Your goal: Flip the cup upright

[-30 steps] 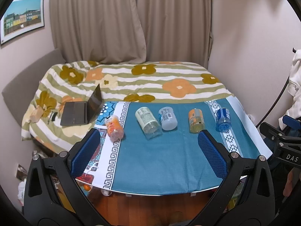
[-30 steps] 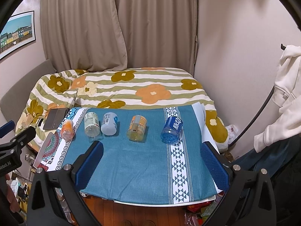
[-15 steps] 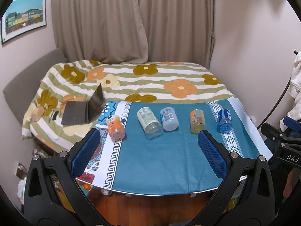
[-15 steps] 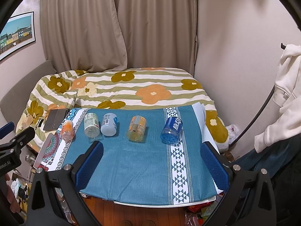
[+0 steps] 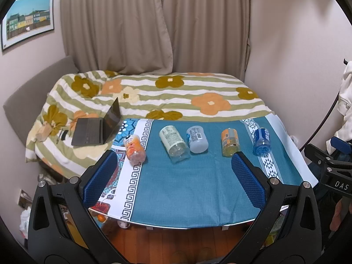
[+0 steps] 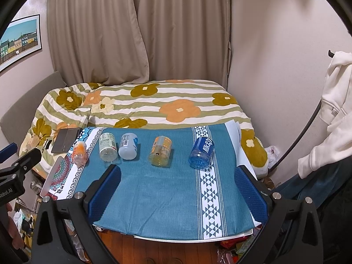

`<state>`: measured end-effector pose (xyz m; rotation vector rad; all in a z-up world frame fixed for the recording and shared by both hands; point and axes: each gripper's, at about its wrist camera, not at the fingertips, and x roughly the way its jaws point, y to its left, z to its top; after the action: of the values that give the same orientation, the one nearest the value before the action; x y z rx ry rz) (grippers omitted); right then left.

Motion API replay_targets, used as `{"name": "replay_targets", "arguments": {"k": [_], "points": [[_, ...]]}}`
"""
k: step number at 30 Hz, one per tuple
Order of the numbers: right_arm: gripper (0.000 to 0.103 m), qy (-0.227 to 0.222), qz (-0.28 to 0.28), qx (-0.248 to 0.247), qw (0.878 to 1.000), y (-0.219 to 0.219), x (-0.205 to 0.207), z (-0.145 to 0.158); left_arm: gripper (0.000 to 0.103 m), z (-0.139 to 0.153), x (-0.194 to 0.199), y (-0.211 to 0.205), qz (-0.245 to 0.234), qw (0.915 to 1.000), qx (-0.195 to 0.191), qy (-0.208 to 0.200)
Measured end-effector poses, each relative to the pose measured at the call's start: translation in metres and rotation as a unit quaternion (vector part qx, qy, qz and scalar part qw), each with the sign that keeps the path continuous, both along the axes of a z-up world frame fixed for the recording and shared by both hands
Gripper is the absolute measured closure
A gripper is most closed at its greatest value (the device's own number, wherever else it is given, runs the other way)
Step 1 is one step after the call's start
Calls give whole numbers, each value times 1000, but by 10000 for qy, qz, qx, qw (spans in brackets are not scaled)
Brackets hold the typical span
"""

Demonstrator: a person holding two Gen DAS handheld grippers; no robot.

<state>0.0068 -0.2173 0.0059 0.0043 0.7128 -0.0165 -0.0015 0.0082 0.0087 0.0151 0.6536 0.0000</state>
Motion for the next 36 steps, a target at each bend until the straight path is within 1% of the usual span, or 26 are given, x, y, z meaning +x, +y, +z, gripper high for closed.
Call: {"name": "replay_targets", "arguments": {"k": [9, 14, 18, 23, 27, 29, 34, 36], "points": [[0, -8, 1, 11, 10000, 0, 0, -1, 0, 1, 0, 0, 10, 10000, -7, -1], [0, -4, 61, 45, 10000, 5, 3, -1, 0, 2, 1, 0, 93, 10000, -4, 10], [0, -32, 191, 36, 9998, 7, 6, 1, 0, 1, 5, 3, 295, 9995, -65, 59], [0, -63, 495, 64, 9987, 6, 16, -3, 0, -4, 17, 11, 633, 9978, -166, 138], [0, 22, 749, 121, 9971, 6, 33, -15, 0, -14, 32, 23, 906, 9952, -235, 272], [0, 94, 838, 143, 9963, 8, 42, -22, 0, -20, 44, 33, 1028, 9934, -295, 410], [0, 317, 931, 280, 9948, 15, 65, -40, 0, -36, 76, 56, 1197, 9899, -365, 660], [0, 406, 908, 300, 9946, 20, 75, -49, 0, -46, 96, 68, 1207, 9887, -412, 790]]}}
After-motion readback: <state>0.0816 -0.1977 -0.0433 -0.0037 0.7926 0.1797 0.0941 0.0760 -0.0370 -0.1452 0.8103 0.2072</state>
